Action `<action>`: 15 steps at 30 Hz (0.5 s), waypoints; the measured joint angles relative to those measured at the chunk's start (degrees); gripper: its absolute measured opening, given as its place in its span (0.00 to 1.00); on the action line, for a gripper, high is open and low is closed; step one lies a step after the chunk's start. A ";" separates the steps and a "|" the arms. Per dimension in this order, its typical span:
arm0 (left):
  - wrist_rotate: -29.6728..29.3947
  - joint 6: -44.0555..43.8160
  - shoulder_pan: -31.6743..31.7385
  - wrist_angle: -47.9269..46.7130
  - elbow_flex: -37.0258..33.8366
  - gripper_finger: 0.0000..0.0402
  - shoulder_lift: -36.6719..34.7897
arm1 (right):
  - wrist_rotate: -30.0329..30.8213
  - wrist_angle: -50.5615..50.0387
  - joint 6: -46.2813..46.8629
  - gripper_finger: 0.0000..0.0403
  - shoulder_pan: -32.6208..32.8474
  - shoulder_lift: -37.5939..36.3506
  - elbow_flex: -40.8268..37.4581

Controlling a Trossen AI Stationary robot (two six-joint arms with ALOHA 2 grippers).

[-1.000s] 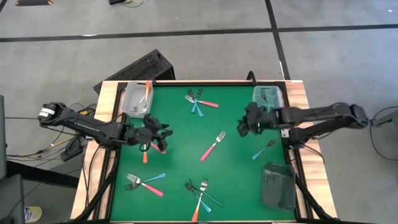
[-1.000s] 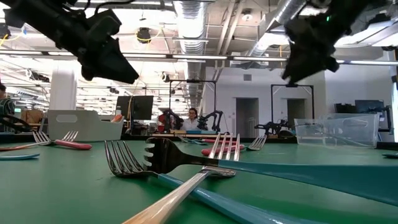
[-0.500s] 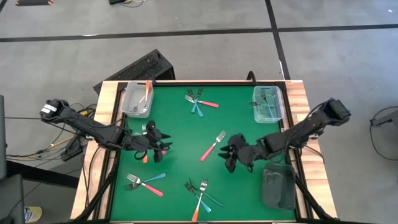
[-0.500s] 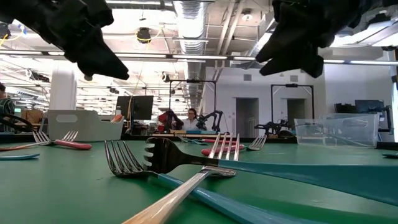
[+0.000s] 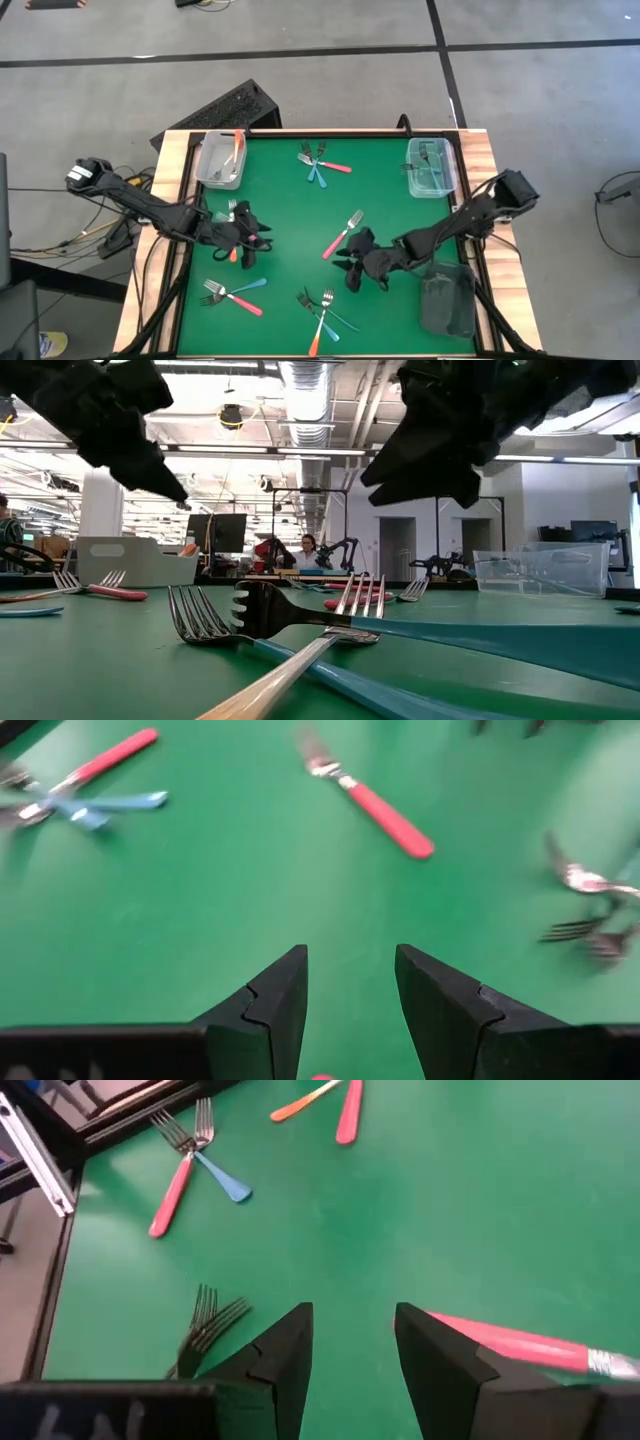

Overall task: Sort silverware by color (type)
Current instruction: Put the pink fork into the black bin

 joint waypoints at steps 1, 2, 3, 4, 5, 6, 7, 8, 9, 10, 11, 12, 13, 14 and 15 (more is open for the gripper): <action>-1.25 -1.41 0.00 -1.32 0.00 0.35 0.00 | 0.80 0.38 -0.67 0.42 0.00 0.84 1.05; -2.68 -3.05 0.00 -2.73 0.00 0.35 0.00 | 1.70 0.72 -1.12 0.42 0.00 1.55 1.83; -4.28 -4.71 0.00 -3.77 0.00 0.35 0.00 | 3.03 0.21 -1.34 0.42 0.00 2.04 2.37; -6.06 -6.35 0.00 -4.37 0.00 0.35 0.00 | 4.51 -0.48 -1.41 0.42 0.02 2.72 2.98; -7.57 -7.81 0.04 -5.10 0.00 0.35 0.00 | 5.48 -0.46 -1.39 0.42 0.02 3.34 3.60; -8.79 -9.10 0.04 -5.87 0.00 0.35 0.00 | 6.30 -0.45 -1.34 0.42 0.00 3.80 4.11; -9.49 -10.13 0.04 -6.36 0.00 0.35 0.00 | 6.79 -0.74 -1.30 0.42 0.00 4.04 4.32; -9.98 -10.87 0.04 -6.51 0.00 0.35 0.00 | 7.11 -0.81 -1.14 0.42 0.00 4.45 4.80; -10.24 -11.32 0.04 -6.74 0.00 0.35 0.00 | 7.14 -0.52 -0.80 0.42 -0.03 4.61 5.18; -10.47 -11.47 0.04 -7.06 0.00 0.35 0.00 | 7.27 -0.86 -0.45 0.42 -0.02 4.55 5.21; -10.51 -11.48 0.04 -7.15 0.00 0.35 0.00 | 7.56 -1.56 0.07 0.41 -0.02 4.34 5.08; -10.49 -11.37 0.04 -7.09 0.00 0.35 0.00 | 7.77 -1.76 0.71 0.41 -0.02 4.26 5.07; -10.50 -10.86 0.04 -7.17 0.00 0.35 0.00 | 7.80 -2.45 1.31 0.41 -0.02 4.23 5.20; -10.50 -10.49 0.04 -7.21 0.00 0.35 0.00 | 7.97 -4.23 2.02 0.41 -0.02 3.72 5.20; -10.50 -10.24 0.04 -7.19 0.00 0.35 0.00 | 8.29 -6.73 2.82 0.41 0.00 3.09 5.05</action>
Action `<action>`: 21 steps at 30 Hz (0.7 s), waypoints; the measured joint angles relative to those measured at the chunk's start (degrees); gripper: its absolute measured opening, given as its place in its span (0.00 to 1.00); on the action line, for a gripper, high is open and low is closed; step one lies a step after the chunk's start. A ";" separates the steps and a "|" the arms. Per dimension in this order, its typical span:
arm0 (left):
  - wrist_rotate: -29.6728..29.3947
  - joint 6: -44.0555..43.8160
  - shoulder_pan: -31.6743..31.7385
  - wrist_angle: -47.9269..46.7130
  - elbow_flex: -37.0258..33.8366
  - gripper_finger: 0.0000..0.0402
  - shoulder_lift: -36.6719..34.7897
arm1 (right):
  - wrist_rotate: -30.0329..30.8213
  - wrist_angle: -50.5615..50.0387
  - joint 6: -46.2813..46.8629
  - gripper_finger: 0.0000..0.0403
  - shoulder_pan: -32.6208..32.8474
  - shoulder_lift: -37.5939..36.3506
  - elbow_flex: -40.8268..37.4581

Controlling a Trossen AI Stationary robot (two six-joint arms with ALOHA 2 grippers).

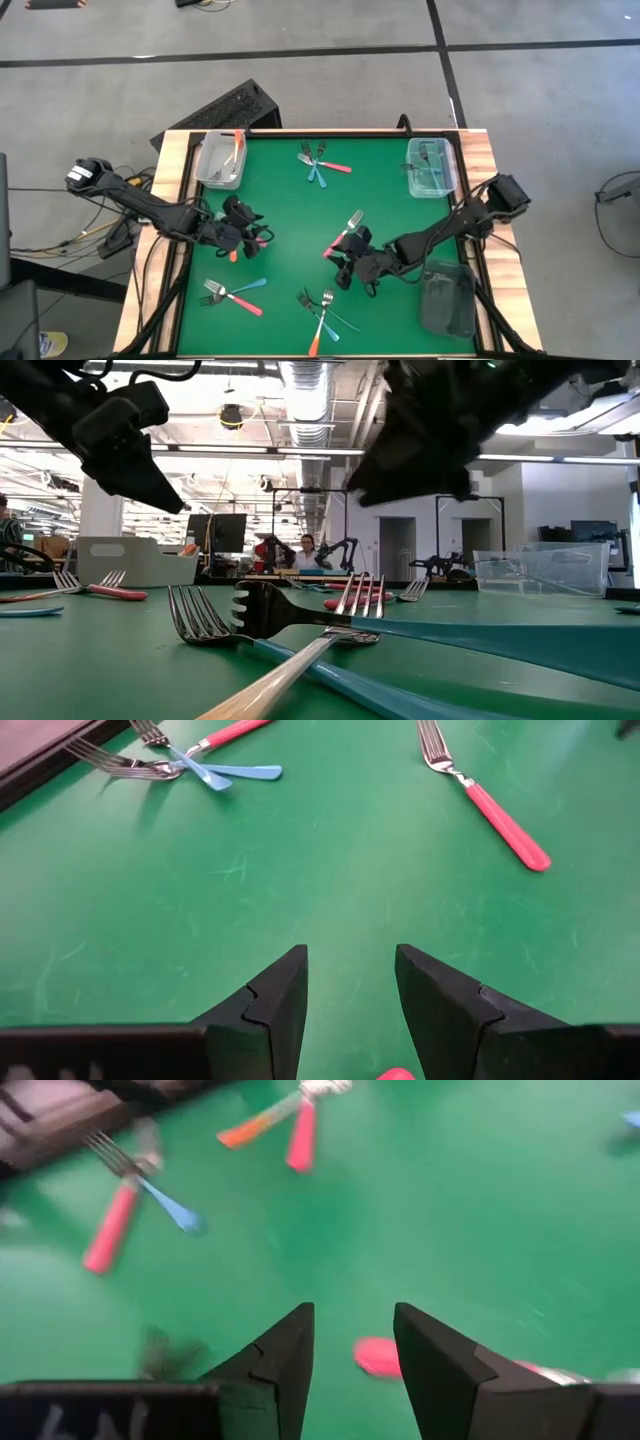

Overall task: Sort silverware by color (type)
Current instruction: Put the pink fork into the black bin

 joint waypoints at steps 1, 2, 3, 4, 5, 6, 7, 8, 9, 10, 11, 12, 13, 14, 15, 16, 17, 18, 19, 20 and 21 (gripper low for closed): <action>0.01 0.16 0.00 -0.07 0.00 0.35 0.00 | 0.46 -1.74 1.27 0.41 0.00 -0.45 -0.05; 0.01 0.14 0.00 0.00 0.00 0.35 0.00 | 0.62 -3.31 2.86 0.41 -0.17 -0.60 0.20; -0.03 0.12 0.00 0.10 0.00 0.35 0.00 | 0.63 -5.98 4.17 0.41 -0.40 -0.82 0.25; -0.17 0.10 0.00 0.11 0.00 0.35 0.00 | 0.54 -8.87 4.64 0.41 -0.63 -1.09 0.15; -0.33 0.10 0.00 0.10 0.00 0.35 0.00 | 0.49 -11.79 4.70 0.41 -1.18 -1.20 -0.09; -0.84 0.11 0.00 0.13 0.00 0.35 0.00 | -0.26 -13.28 4.12 0.41 -1.92 -1.21 -0.10; -1.39 0.19 0.00 0.23 0.00 0.35 0.00 | -1.67 -13.79 2.40 0.41 -2.91 -0.96 0.02; -1.90 0.51 0.00 0.44 0.00 0.35 0.00 | -3.71 -14.12 -0.77 0.41 -4.11 -0.74 0.06; -2.49 0.95 0.00 0.71 0.00 0.35 0.00 | -6.15 -14.55 -5.10 0.41 -5.38 -0.64 0.04; -2.95 1.33 0.11 0.72 0.00 0.35 0.00 | -8.80 -14.78 -10.04 0.41 -6.75 -0.58 0.02; -3.16 1.90 0.24 0.66 0.00 0.35 0.00 | -11.17 -14.62 -14.90 0.41 -8.18 -0.57 0.01; -3.13 2.37 0.53 0.72 0.00 0.35 0.00 | -13.41 -14.40 -19.43 0.41 -9.69 -0.57 0.04; -3.13 2.48 0.72 0.68 0.00 0.35 0.00 | -15.49 -14.31 -23.81 0.41 -11.22 -0.57 0.04; -3.11 2.48 0.91 0.66 0.00 0.35 0.00 | -17.48 -14.30 -27.12 0.41 -12.86 -0.57 0.04; -3.13 2.45 1.04 0.68 0.00 0.35 0.00 | -19.25 -14.32 -29.88 0.41 -14.39 -0.62 0.04; -3.13 2.44 1.13 0.61 0.00 0.35 0.00 | -21.11 -14.40 -32.21 0.41 -16.01 -0.76 0.04; -3.14 2.44 1.14 0.50 0.00 0.35 0.00 | -23.17 -14.37 -34.25 0.41 -17.57 -0.87 0.04; -3.13 2.44 1.14 0.50 0.00 0.35 0.00 | -25.44 -14.33 -36.31 0.41 -19.03 -0.96 0.07; -3.13 2.44 1.14 0.51 0.00 0.35 0.00 | -27.71 -14.37 -38.26 0.41 -20.38 -0.93 0.10; -3.13 2.44 1.13 0.50 0.00 0.35 0.00 | -29.69 -14.29 -40.06 0.41 -21.57 -0.46 0.10; -3.11 2.44 1.12 0.50 0.00 0.35 0.00 | -31.38 -14.16 -41.57 0.41 -22.44 0.02 0.10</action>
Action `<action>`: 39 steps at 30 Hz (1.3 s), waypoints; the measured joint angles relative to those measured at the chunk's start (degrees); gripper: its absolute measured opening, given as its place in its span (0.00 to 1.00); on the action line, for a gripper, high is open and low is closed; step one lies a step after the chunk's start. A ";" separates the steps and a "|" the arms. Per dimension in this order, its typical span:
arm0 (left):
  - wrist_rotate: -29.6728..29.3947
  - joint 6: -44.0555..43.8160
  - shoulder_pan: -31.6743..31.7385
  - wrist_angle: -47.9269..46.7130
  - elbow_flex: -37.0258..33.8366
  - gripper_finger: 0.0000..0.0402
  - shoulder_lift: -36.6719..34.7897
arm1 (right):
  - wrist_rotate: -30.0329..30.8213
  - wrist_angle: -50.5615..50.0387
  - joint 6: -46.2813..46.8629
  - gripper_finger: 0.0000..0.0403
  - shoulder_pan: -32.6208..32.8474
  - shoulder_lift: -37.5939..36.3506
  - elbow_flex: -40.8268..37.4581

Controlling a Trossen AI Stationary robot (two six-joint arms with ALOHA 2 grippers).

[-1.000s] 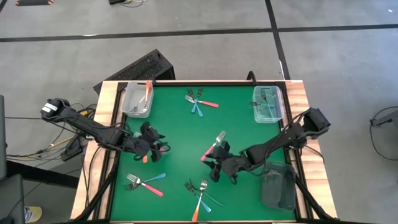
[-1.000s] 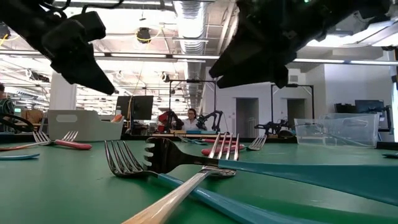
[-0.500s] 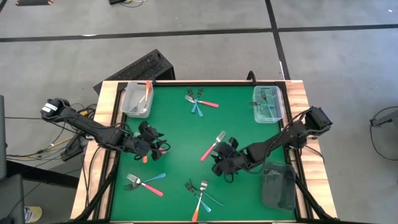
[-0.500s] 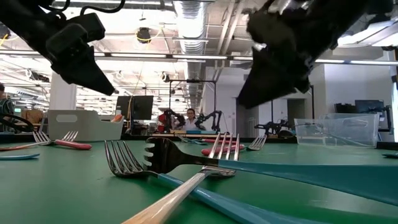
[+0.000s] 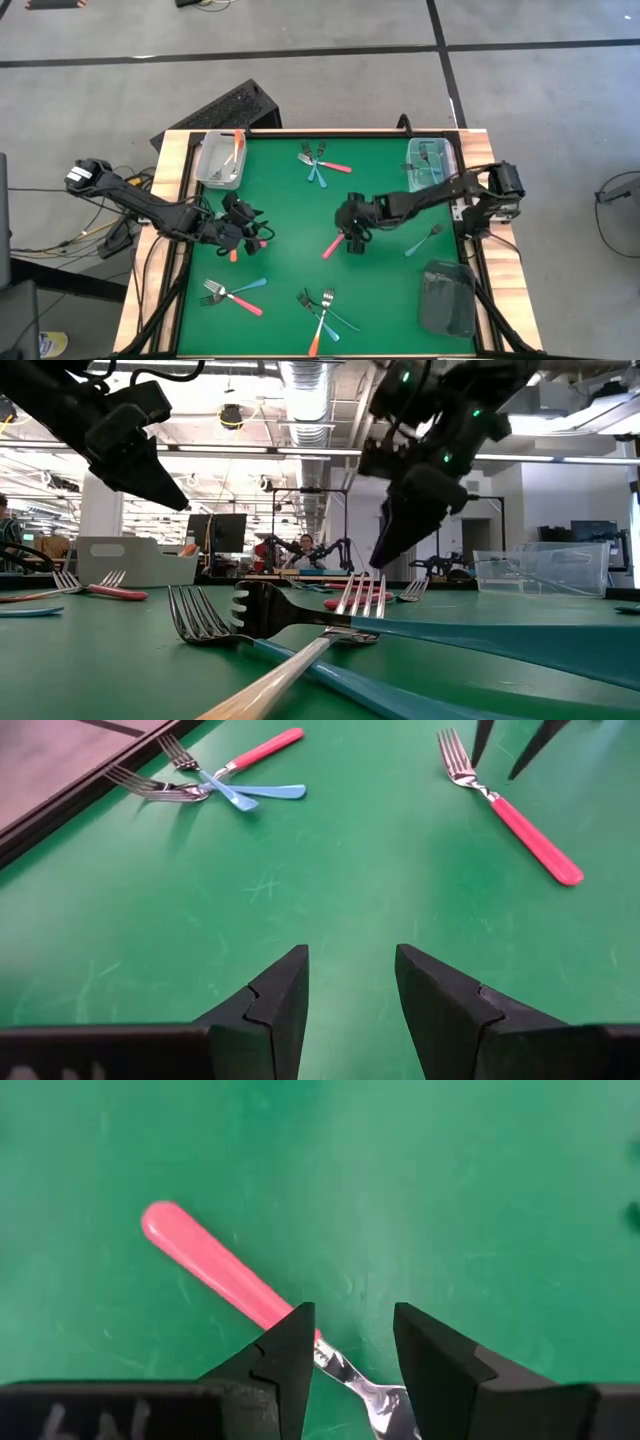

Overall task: Sort silverware by color (type)
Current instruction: Put the pink fork into the black bin

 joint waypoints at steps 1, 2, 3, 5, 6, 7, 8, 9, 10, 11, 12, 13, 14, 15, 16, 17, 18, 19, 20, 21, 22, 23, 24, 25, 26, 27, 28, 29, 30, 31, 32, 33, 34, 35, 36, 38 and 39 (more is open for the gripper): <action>-0.02 0.00 0.02 0.00 0.00 0.35 0.00 | -1.22 -0.08 -1.38 0.41 -0.58 0.50 0.00; -0.02 -0.02 0.02 -0.04 0.00 0.35 0.00 | -2.21 -0.19 -2.59 0.41 -1.02 0.96 -0.02; -0.02 -0.02 0.02 -0.03 0.00 0.35 0.00 | -2.64 0.09 -3.47 0.41 -1.20 1.56 -0.02; -0.02 0.01 0.02 -0.06 0.00 0.35 0.00 | -3.56 0.20 -4.34 0.41 -1.34 2.62 0.04; -0.02 0.02 0.02 -0.07 0.00 0.35 0.00 | -3.72 -0.13 -4.40 0.41 -1.30 3.28 0.03; -0.02 0.02 0.02 -0.14 0.00 0.35 0.00 | -3.90 0.14 -4.41 0.41 -1.09 3.91 0.05; -0.04 0.03 0.02 -0.27 0.00 0.35 0.00 | -3.88 0.27 -4.44 0.41 -0.80 4.23 0.16; -0.04 0.15 0.02 -0.33 0.00 0.35 0.00 | -3.87 -0.19 -4.45 0.41 -0.49 4.56 0.18; -0.07 0.53 0.02 -0.31 0.00 0.35 0.00 | -3.83 -0.52 -4.44 0.41 -0.20 5.05 0.22; -0.20 1.03 0.06 -0.29 0.00 0.35 0.00 | -3.84 -0.83 -4.30 0.41 0.04 5.58 0.26; -0.54 1.46 0.06 -0.31 0.00 0.35 0.00 | -3.98 -1.11 -3.88 0.40 0.28 5.95 0.28; -1.03 1.69 0.06 -0.28 0.00 0.35 0.00 | -3.44 -1.01 -3.53 0.40 0.42 6.35 0.28; -1.60 1.99 0.10 -0.25 0.00 0.35 0.00 | -3.37 -1.36 -2.26 0.39 0.43 6.75 0.26; -2.12 2.33 0.22 -0.23 0.00 0.35 -0.01 | -3.39 -1.38 -1.01 0.38 0.43 6.83 0.28; -2.49 2.43 0.39 -0.24 0.00 0.35 -0.02 | -3.43 -1.62 0.19 0.36 0.39 6.82 0.30; -2.71 2.45 0.66 -0.22 0.00 0.35 0.00 | -3.46 -2.15 1.28 0.33 0.37 6.80 0.30; -2.78 2.45 1.01 -0.18 0.00 0.35 -0.01 | -3.46 -2.74 2.27 0.30 0.34 6.80 0.26; -2.74 2.45 1.35 -0.21 0.00 0.35 0.00 | -3.44 -3.44 3.48 0.26 0.34 6.80 0.26; -2.66 2.40 1.69 -0.22 0.00 0.35 -0.01 | -3.44 -3.87 5.06 0.22 0.35 6.75 0.24; -2.69 2.25 1.97 -0.20 0.00 0.35 0.00 | -3.46 -4.37 7.00 0.18 0.44 6.44 0.23; -2.66 2.06 2.14 -0.21 0.00 0.35 -0.01 | -3.46 -4.68 9.06 0.15 0.62 6.33 0.17; -2.65 1.78 2.30 -0.22 0.00 0.35 -0.01 | -3.44 -4.83 10.91 0.11 0.80 6.29 0.17; -2.66 1.66 2.40 -0.20 0.00 0.35 -0.01 | -3.44 -4.83 12.68 0.08 1.08 6.29 0.17; -2.66 1.58 2.53 -0.20 0.00 0.35 -0.01 | -3.42 -4.83 14.47 0.08 1.44 6.29 0.17; -2.64 1.65 2.67 -0.21 0.00 0.35 0.00 | -3.36 -4.79 16.28 0.08 1.86 6.29 0.17; -2.62 2.04 2.82 -0.20 0.00 0.35 -0.02 | -3.24 -4.74 18.18 0.08 2.36 6.32 0.17; -2.64 2.36 2.97 -0.20 0.00 0.35 -0.02 | -3.11 -4.69 19.96 0.08 2.86 6.32 0.17; -2.64 2.48 3.16 -0.20 0.00 0.35 -0.01 | -2.81 -4.69 21.56 0.08 3.44 6.33 0.17; -2.64 2.51 3.29 -0.22 0.00 0.35 -0.02 | -2.56 -4.72 22.97 0.08 4.05 6.31 0.17; -2.64 2.53 3.53 -0.20 0.00 0.35 -0.01 | -2.11 -4.96 24.25 0.08 4.68 5.96 0.13; -2.64 2.61 3.74 -0.20 0.00 0.35 0.00 | -1.26 -5.45 25.55 0.08 5.46 5.39 0.09; -2.64 2.62 3.98 -0.21 0.00 0.35 -0.02 | -0.04 -5.92 26.90 0.08 6.34 4.96 0.05; -2.64 2.65 4.28 -0.19 0.00 0.35 -0.01 | 1.08 -6.82 28.21 0.08 7.15 4.28 -0.01; -2.68 2.67 4.59 -0.18 0.00 0.35 -0.01 | 1.81 -7.90 29.46 0.08 7.95 3.32 -0.06; -2.74 2.67 4.91 -0.12 0.00 0.35 -0.02 | 2.52 -9.78 30.71 0.07 8.80 1.99 -0.28; -2.82 2.69 5.66 0.04 0.00 0.35 0.00 | 4.53 -12.83 32.87 0.03 10.50 -1.03 -0.33; -2.84 2.69 6.02 0.04 0.00 0.35 0.00 | 5.51 -14.49 33.95 0.02 11.50 -2.73 -0.36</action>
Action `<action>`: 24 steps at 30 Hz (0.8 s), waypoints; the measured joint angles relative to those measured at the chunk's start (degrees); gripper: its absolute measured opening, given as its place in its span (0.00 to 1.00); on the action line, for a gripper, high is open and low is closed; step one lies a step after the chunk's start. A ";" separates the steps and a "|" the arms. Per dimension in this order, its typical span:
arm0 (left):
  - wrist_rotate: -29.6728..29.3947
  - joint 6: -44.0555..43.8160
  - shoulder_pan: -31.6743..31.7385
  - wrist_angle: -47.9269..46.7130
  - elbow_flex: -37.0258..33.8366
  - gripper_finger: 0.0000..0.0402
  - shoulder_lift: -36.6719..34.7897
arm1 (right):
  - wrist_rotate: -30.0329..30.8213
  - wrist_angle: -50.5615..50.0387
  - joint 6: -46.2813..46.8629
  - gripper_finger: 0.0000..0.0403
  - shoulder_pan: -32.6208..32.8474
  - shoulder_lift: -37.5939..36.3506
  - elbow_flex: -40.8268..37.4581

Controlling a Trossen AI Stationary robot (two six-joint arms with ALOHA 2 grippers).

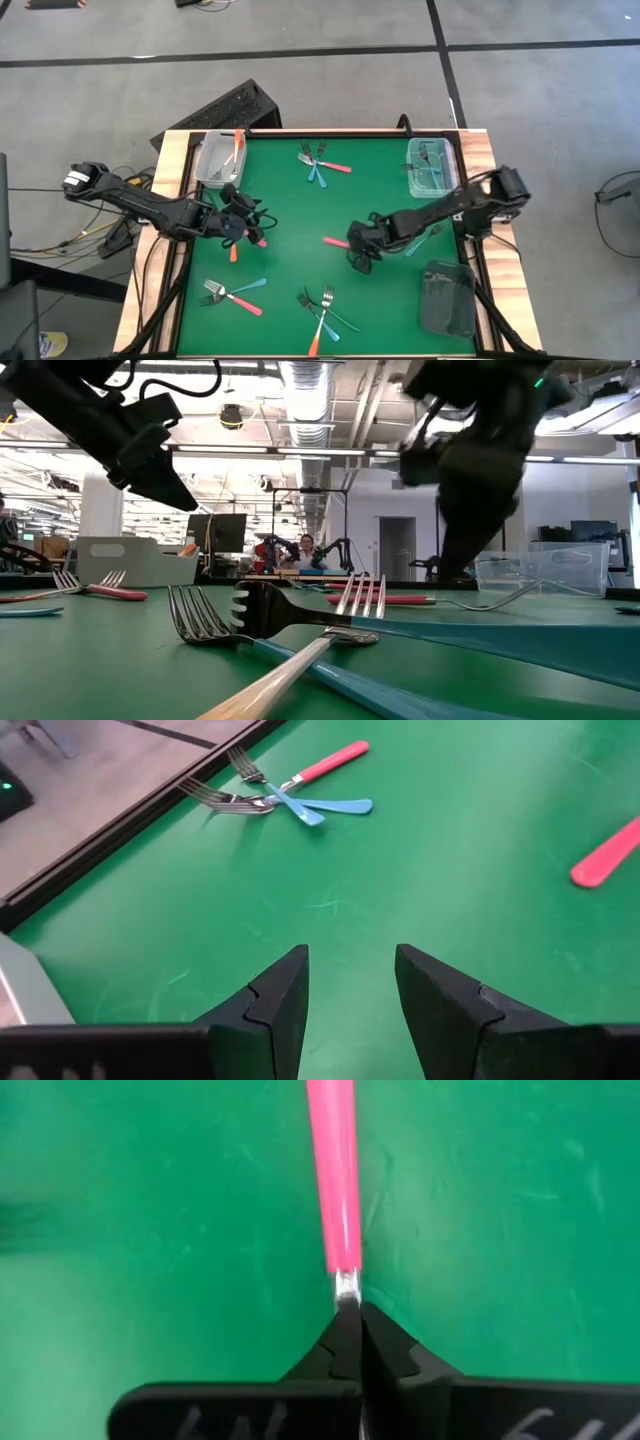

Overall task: Sort silverware by color (type)
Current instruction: Put the pink fork into the black bin

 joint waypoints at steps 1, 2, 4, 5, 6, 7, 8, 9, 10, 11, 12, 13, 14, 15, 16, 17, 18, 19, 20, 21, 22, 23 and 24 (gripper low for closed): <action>-0.02 0.00 0.37 0.01 0.00 0.35 -0.02 | 1.49 -1.75 1.02 0.02 1.09 -1.74 -0.02; -0.02 0.00 0.71 -0.02 0.00 0.35 -0.01 | 2.77 -3.64 2.29 0.02 2.05 -3.43 -0.02; -0.02 0.00 1.25 0.06 0.00 0.35 0.00 | 4.36 -7.07 4.78 0.02 4.13 -7.14 0.09; -0.02 -0.03 1.38 0.08 0.00 0.35 -0.01 | 4.36 -9.00 5.88 0.02 5.19 -8.72 0.12; -0.02 -0.04 1.57 0.22 0.00 0.35 0.00 | 4.34 -10.46 6.90 0.02 6.13 -9.85 0.12; -0.02 -0.04 1.68 0.27 0.00 0.35 0.00 | 4.38 -11.24 7.70 0.03 6.98 -10.62 0.12; -0.02 -0.04 1.81 0.32 0.00 0.35 -0.02 | 5.02 -11.32 8.20 0.05 7.81 -11.09 0.12; -0.02 -0.04 1.93 0.65 0.00 0.35 -0.02 | 6.50 -11.20 8.55 0.07 8.58 -11.32 0.12; -0.04 -0.04 2.09 1.12 0.00 0.35 -0.01 | 8.45 -10.63 8.60 0.10 9.21 -11.28 0.09; 0.00 -0.01 2.20 1.71 0.00 0.35 -0.01 | 10.66 -9.27 8.47 0.13 9.58 -10.79 0.12; -0.01 0.08 2.24 2.35 0.00 0.35 -0.01 | 12.48 -7.84 7.71 0.16 9.71 -10.13 0.18; -0.04 0.17 2.25 2.91 0.00 0.35 -0.01 | 13.74 -6.91 6.82 0.19 9.82 -9.23 0.18; -0.05 0.15 2.24 3.44 0.00 0.35 0.17 | 14.87 -5.85 5.80 0.22 9.67 -8.09 0.18; -0.03 0.17 2.24 3.75 0.00 0.35 0.42 | 15.59 -4.59 5.10 0.25 9.26 -6.61 0.18; 0.02 0.17 2.24 3.65 0.00 0.35 0.66 | 15.77 -3.27 4.42 0.28 8.83 -5.25 0.18; 0.04 0.17 2.24 3.69 -0.02 0.35 0.98 | 15.76 -2.66 4.14 0.31 8.43 -4.11 0.17; 0.42 0.17 2.24 4.01 -0.02 0.35 1.45 | 15.68 -1.77 3.98 0.34 7.92 -2.77 0.18; 1.13 0.17 2.24 4.08 -0.02 0.35 1.99 | 15.44 -0.97 3.98 0.36 7.28 -1.48 0.20; 2.07 0.21 2.24 3.81 -0.04 0.35 2.41 | 14.68 -0.16 4.03 0.39 6.69 -0.35 0.20; 2.66 0.40 2.24 3.87 -0.04 0.35 2.95 | 13.95 -0.03 4.04 0.41 6.30 0.76 0.18; 3.31 0.59 2.24 4.35 -0.04 0.35 3.63 | 13.26 0.65 4.04 0.43 5.86 1.98 0.20; 3.78 0.86 2.24 4.39 -0.02 0.35 4.17 | 12.89 1.11 4.04 0.44 5.31 3.12 0.20; 3.99 1.09 2.23 3.97 -0.04 0.35 4.68 | 12.19 1.50 4.04 0.45 4.91 3.81 0.18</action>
